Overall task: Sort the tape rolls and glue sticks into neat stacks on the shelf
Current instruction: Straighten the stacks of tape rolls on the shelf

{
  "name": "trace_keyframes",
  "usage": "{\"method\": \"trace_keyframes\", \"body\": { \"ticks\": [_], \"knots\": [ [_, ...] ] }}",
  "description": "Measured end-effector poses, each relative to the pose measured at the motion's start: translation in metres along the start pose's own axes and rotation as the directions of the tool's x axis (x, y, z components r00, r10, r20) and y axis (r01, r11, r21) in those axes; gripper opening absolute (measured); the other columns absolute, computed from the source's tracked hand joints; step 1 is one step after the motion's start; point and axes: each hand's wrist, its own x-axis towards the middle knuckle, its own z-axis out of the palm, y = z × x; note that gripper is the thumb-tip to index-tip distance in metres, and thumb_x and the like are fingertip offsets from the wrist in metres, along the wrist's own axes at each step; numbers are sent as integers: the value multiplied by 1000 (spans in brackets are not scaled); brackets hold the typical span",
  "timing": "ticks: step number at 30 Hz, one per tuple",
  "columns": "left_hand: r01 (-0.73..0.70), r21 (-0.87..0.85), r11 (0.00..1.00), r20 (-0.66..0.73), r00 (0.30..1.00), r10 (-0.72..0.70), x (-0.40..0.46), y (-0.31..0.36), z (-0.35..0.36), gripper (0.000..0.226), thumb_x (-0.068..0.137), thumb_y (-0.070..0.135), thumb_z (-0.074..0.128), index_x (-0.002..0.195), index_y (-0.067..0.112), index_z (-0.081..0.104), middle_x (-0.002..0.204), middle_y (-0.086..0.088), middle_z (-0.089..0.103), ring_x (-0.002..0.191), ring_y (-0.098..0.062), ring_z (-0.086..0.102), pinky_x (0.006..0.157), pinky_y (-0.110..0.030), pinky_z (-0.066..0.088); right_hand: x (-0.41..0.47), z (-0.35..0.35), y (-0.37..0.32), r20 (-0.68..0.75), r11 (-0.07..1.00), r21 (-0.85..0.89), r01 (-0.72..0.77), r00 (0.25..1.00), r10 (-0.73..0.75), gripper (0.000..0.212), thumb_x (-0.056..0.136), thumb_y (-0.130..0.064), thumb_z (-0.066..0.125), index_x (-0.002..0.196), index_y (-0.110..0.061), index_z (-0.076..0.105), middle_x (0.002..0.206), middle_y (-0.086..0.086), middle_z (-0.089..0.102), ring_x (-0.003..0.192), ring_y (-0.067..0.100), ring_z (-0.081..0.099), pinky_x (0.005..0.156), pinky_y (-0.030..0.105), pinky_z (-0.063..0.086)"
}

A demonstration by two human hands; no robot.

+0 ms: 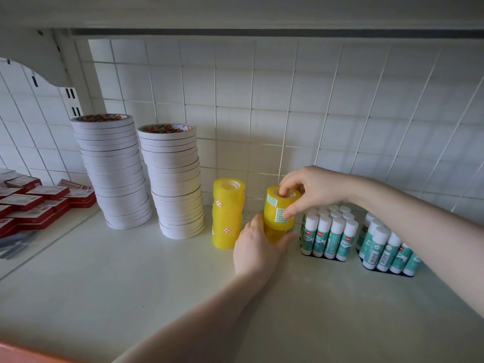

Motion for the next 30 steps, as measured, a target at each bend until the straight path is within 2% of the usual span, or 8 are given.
{"method": "trace_keyframes", "body": {
  "ticks": [4,9,19,21,26,30],
  "knots": [
    [10,-52,999,-5,1000,-11,1,2,-1,51,76,58,63,109,19,54,100,3,62,92,-17,56,73,-28,44,1,0,-1,-13,1000,2,-9,1000,9,27,70,-35,80,87,-36,58,100,-10,61,84,0,51,79,23,42],
    [6,-98,995,-7,1000,-7,0,5,-3,41,78,52,65,101,20,55,86,9,55,79,-11,49,65,-24,38,-2,-3,-6,-24,999,-23,-40,999,39,37,72,-31,80,105,-22,65,106,-6,61,96,9,54,88,27,46],
    [49,-151,987,16,999,-47,1,5,0,60,74,53,68,121,20,49,110,3,59,103,-16,54,83,-30,46,-3,-5,-10,-30,997,-53,-51,998,50,38,74,-27,78,109,-20,64,100,-8,57,90,7,50,82,24,43],
    [58,-145,988,19,998,-56,2,5,1,63,72,56,68,120,19,50,110,3,59,101,-16,54,81,-29,45,-2,-4,-10,-32,997,-54,-52,998,50,38,74,-27,77,110,-20,64,99,-9,56,88,6,50,79,22,42],
    [25,-108,994,6,1000,-24,4,3,5,52,77,53,65,111,14,53,103,-1,62,97,-20,55,78,-32,45,-2,-3,-8,-34,997,-46,-58,998,56,38,74,-28,78,109,-22,63,96,-12,56,84,4,51,76,20,42],
    [4,-82,997,-1,1000,-4,5,3,7,64,72,64,58,109,12,53,100,-4,62,94,-22,56,76,-32,44,-2,-3,-6,-33,998,-33,-55,998,54,38,73,-26,78,108,-22,63,90,-18,54,79,-2,50,73,18,41]
  ]
}}
